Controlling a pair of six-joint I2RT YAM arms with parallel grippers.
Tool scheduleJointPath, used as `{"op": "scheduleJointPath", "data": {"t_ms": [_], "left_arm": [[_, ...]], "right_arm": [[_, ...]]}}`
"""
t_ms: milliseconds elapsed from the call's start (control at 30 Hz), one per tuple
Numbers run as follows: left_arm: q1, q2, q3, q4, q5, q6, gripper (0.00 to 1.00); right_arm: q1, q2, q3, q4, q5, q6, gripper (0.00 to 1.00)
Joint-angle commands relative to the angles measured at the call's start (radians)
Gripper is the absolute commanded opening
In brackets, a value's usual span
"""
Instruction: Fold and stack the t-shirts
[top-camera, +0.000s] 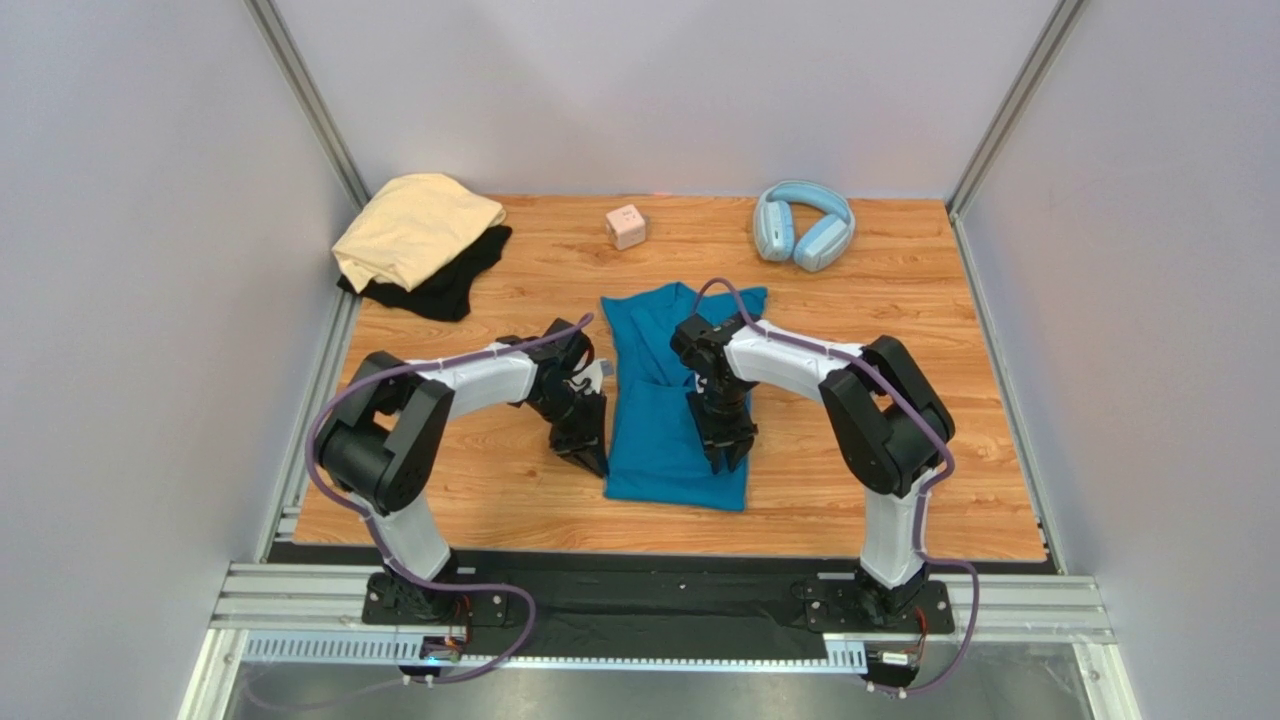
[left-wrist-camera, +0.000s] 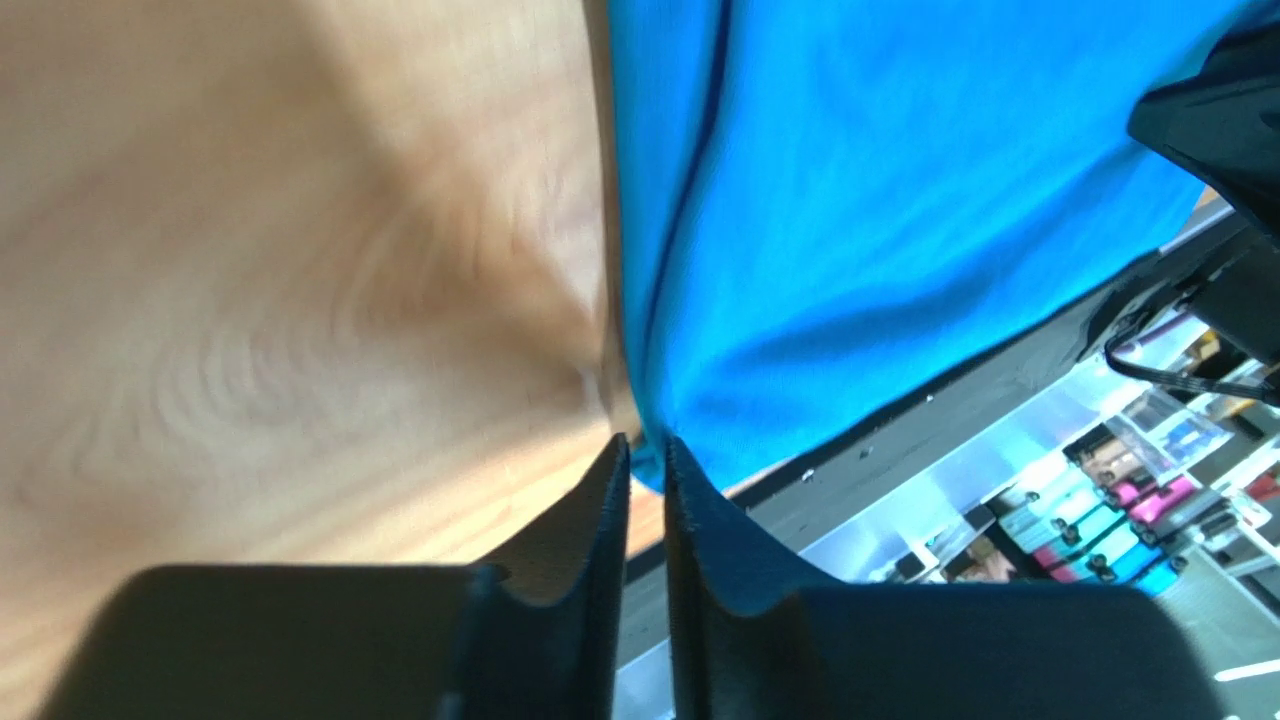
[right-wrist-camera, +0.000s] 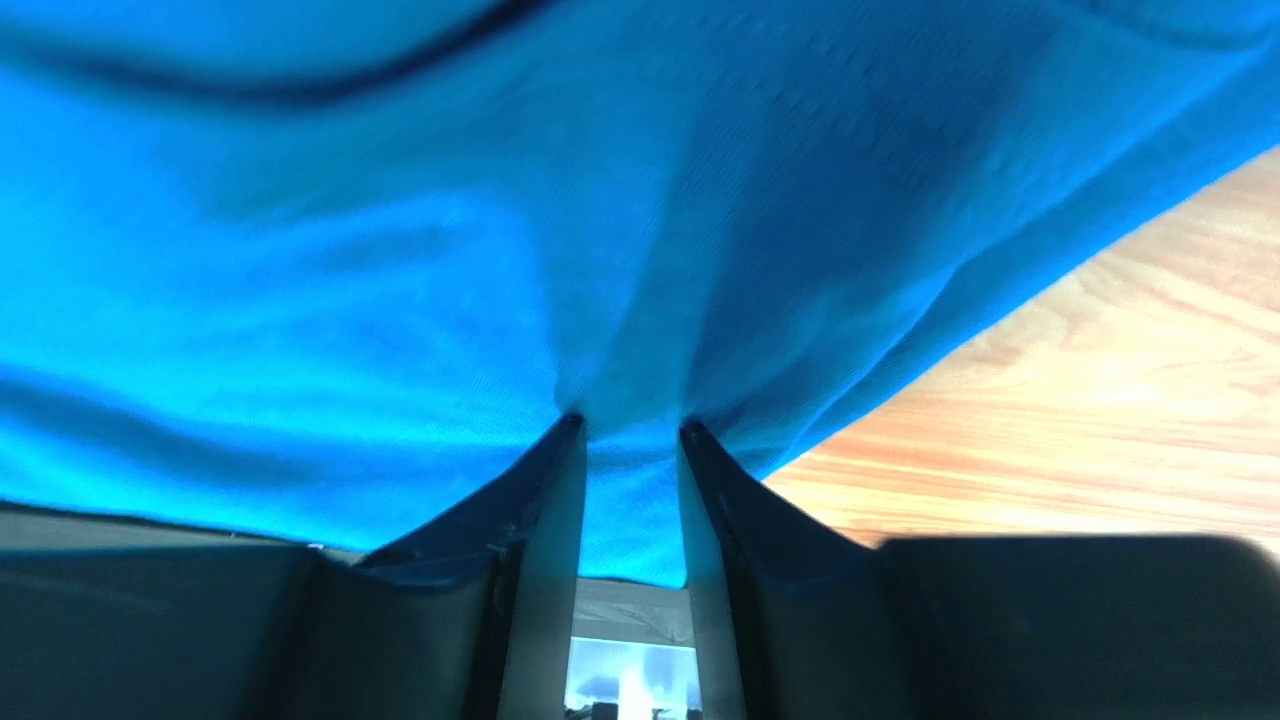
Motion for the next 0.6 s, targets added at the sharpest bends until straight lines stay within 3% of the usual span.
{"op": "scheduleJointPath", "data": {"t_ms": [0, 167, 267, 367, 467, 567], "left_arm": [[-0.006, -0.116, -0.011, -0.026, -0.02, -0.015, 0.24], [-0.005, -0.207, -0.022, -0.013, -0.078, -0.027, 0.39], [0.001, -0.197, -0.036, 0.002, -0.022, 0.004, 0.41], [0.018, -0.222, -0.103, 0.129, 0.031, -0.01, 0.44], [0.066, -0.195, -0.157, 0.203, 0.093, -0.053, 0.45], [0.101, -0.135, -0.168, 0.206, 0.147, -0.045, 0.45]], "right_arm": [[0.011, -0.143, 0.04, 0.016, -0.009, 0.026, 0.37], [-0.009, -0.28, 0.083, -0.014, -0.004, 0.014, 0.41], [-0.054, -0.369, -0.007, 0.021, -0.032, 0.009, 0.44], [-0.136, -0.45, -0.183, 0.161, -0.139, 0.02, 0.54], [-0.192, -0.475, -0.317, 0.246, -0.181, 0.013, 0.55], [-0.204, -0.464, -0.385, 0.307, -0.199, 0.004, 0.64]]}}
